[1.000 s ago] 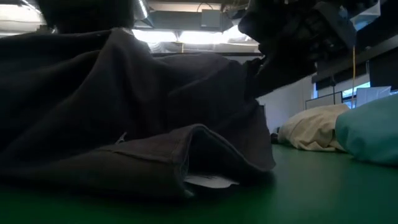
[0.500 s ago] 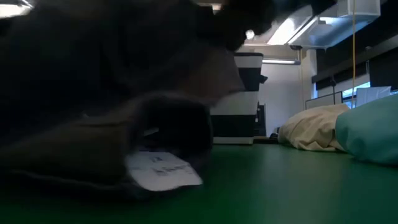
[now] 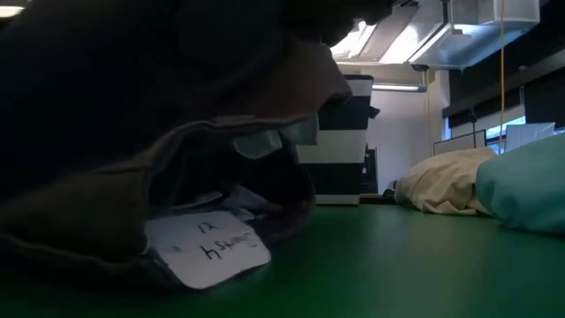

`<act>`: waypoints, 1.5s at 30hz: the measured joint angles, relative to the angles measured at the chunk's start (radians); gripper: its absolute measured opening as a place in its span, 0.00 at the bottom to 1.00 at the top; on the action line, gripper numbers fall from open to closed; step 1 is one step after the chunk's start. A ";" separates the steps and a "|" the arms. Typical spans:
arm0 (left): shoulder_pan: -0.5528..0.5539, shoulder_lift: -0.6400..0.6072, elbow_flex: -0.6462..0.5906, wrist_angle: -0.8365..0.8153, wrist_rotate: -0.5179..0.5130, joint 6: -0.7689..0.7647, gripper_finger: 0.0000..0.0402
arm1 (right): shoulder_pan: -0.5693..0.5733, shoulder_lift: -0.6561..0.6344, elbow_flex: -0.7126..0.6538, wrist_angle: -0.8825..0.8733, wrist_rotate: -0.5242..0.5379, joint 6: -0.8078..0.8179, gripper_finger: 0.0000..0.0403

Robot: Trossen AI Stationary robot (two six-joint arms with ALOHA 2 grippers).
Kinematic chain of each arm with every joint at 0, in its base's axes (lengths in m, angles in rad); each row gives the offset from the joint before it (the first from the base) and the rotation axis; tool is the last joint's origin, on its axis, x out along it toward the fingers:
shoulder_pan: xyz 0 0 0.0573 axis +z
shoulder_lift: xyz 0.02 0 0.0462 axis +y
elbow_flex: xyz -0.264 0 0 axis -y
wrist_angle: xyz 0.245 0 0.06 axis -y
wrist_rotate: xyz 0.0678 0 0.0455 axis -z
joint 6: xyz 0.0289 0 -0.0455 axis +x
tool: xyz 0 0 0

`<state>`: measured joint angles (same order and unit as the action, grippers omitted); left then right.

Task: Fold laundry
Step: Fold the black shorts

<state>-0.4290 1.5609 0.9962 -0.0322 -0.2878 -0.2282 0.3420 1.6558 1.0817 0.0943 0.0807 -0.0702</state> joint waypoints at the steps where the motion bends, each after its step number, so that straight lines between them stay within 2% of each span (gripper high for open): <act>1: 0.008 0.012 0.000 0.018 0.020 0.002 0.41 | 0.000 0.000 0.000 -0.002 0.000 -0.001 0.05; 5: 0.037 0.040 0.000 0.031 0.049 0.002 0.42 | 0.000 0.000 -0.002 -0.009 0.008 -0.001 0.04; 9: 0.051 0.050 0.000 0.018 0.045 0.004 0.40 | -0.001 0.000 -0.002 -0.003 0.018 0.008 0.11; 12: 0.046 0.050 0.000 -0.002 0.040 0.046 0.31 | -0.001 -0.002 -0.001 0.009 0.015 -0.001 0.17; 15: 0.028 0.052 0.000 -0.009 0.032 0.104 0.17 | 0.013 -0.029 0.001 -0.062 0.028 -0.043 0.22; 17: 0.018 0.052 0.000 -0.011 0.033 0.135 0.06 | 0.031 -0.050 0.001 -0.122 0.070 -0.061 0.25; 18: 0.015 0.052 0.000 -0.013 0.033 0.143 0.04 | 0.041 -0.060 0.001 -0.149 0.094 -0.063 0.27; 22: 0.011 0.050 0.000 -0.032 0.025 0.160 0.03 | 0.092 -0.103 0.001 -0.206 0.203 -0.068 0.35; 25: 0.001 0.046 0.012 -0.074 -0.024 0.161 0.01 | 0.130 -0.134 0.002 -0.247 0.299 -0.068 0.42; 31: -0.078 0.043 0.157 -0.262 -0.172 0.183 0.01 | 0.178 -0.151 0.002 -0.360 0.499 -0.052 0.53; 36: -0.191 0.043 0.260 -0.392 -0.292 0.185 0.01 | 0.159 -0.140 0.001 -0.438 0.471 0.025 0.58; 40: -0.289 0.042 0.313 -0.444 -0.327 0.187 0.00 | 0.147 -0.133 -0.011 -0.434 0.435 0.038 0.58; 43: -0.365 0.042 0.344 -0.497 -0.395 0.187 0.00 | 0.140 -0.133 -0.036 -0.366 0.371 0.039 0.58; 45: -0.412 0.042 0.360 -0.544 -0.496 0.187 0.00 | 0.134 -0.133 -0.056 -0.249 0.291 0.037 0.58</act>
<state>-0.8406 1.6032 1.3566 -0.5766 -0.7837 -0.0414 0.4757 1.5230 1.0253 -0.1546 0.3716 -0.0332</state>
